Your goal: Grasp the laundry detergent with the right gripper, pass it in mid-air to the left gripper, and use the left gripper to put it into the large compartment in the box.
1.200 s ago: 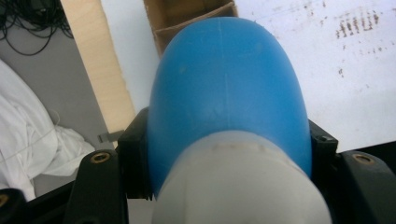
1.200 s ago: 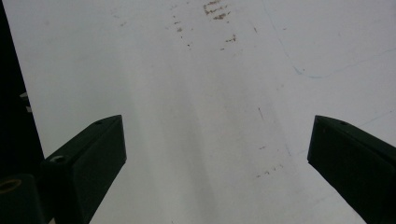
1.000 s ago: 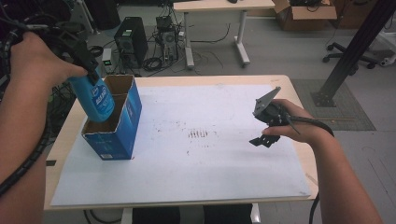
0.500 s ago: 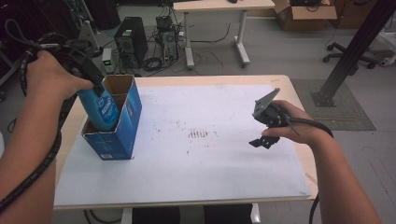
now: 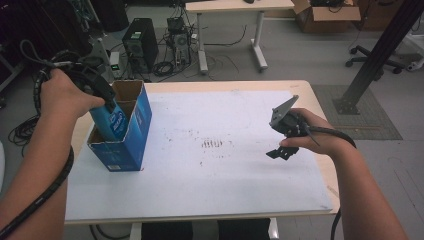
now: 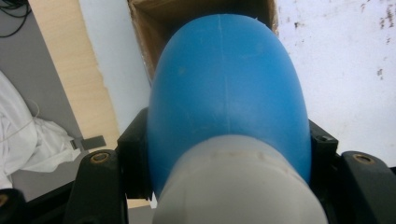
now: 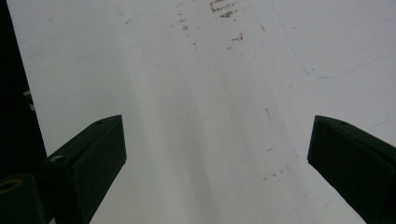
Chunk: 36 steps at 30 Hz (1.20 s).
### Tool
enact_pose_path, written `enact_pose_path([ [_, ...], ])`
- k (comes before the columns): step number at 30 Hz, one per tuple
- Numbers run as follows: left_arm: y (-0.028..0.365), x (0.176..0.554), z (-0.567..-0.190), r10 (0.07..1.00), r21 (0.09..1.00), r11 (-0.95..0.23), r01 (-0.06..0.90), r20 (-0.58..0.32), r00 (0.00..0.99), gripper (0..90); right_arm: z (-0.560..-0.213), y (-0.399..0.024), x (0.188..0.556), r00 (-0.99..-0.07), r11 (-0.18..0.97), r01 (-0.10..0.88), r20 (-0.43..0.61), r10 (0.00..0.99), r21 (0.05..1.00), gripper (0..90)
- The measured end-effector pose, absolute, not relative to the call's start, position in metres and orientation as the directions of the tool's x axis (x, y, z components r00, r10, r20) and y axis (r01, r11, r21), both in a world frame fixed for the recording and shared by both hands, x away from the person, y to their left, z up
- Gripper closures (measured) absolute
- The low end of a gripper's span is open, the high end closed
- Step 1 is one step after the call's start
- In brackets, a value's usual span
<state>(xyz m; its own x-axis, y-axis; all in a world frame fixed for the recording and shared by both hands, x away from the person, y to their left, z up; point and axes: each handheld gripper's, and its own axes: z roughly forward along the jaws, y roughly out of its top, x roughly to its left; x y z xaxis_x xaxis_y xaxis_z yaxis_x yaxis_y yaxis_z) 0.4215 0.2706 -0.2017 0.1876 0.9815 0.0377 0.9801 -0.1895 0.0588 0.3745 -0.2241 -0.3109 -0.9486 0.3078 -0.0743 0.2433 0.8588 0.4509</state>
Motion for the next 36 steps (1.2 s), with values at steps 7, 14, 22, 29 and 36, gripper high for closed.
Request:
enact_pose_path([
  [7,0.269,0.422,-0.221,0.983,0.051,-0.183,0.982,0.034,0.181,37.7,-0.313,-0.222,0.373,-0.953,0.861,0.24,-0.06,0.297,0.448,4.7],
  [14,0.266,0.422,-0.235,0.982,0.043,-0.186,0.982,0.046,0.184,37.7,-0.315,-0.222,0.374,-0.952,0.859,0.244,-0.059,0.301,0.45,4.7],
  [22,0.264,0.422,-0.249,0.982,0.035,-0.186,0.982,0.049,0.185,37.7,-0.315,-0.224,0.373,-0.952,0.859,0.244,-0.057,0.301,0.45,4.6],
  [29,0.264,0.423,-0.261,0.982,0.032,-0.185,0.982,0.045,0.184,37.7,-0.317,-0.226,0.372,-0.95,0.855,0.249,-0.055,0.306,0.455,4.7],
  [36,0.267,0.425,-0.272,0.984,0.028,-0.177,0.984,0.035,0.176,37.6,-0.318,-0.227,0.372,-0.951,0.856,0.247,-0.056,0.305,0.454,4.7],
])
